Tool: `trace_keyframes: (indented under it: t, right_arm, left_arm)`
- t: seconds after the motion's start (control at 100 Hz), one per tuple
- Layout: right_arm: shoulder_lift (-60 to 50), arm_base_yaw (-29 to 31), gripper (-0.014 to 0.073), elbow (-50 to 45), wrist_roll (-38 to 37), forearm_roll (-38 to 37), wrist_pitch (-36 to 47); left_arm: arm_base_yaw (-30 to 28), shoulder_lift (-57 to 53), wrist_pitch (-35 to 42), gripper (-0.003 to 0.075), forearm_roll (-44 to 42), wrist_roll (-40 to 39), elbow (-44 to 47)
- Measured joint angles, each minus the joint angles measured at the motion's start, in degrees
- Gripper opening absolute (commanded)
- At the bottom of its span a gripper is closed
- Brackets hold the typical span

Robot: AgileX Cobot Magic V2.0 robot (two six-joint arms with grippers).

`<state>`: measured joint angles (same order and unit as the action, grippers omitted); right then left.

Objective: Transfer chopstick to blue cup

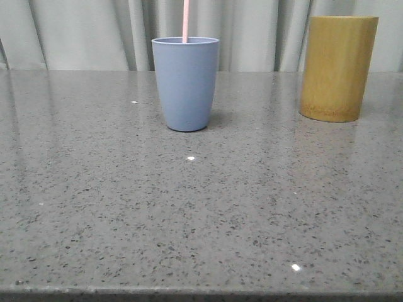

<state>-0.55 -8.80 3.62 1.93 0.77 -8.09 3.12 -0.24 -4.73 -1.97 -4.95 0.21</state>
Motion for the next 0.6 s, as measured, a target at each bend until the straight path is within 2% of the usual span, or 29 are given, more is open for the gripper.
trace_keyframes:
  t: [0.29, 0.6]
  right_arm:
    - [-0.1, 0.0, -0.0068, -5.2, -0.1, -0.1, 7.1]
    - [-0.1, 0.0, -0.0068, -5.2, -0.1, -0.1, 8.1]
  left_arm:
    - [0.0, 0.0, 0.0, -0.0019, 0.0, 0.0, 0.0]
    - [0.0, 0.0, 0.0, -0.0019, 0.0, 0.0, 0.0]
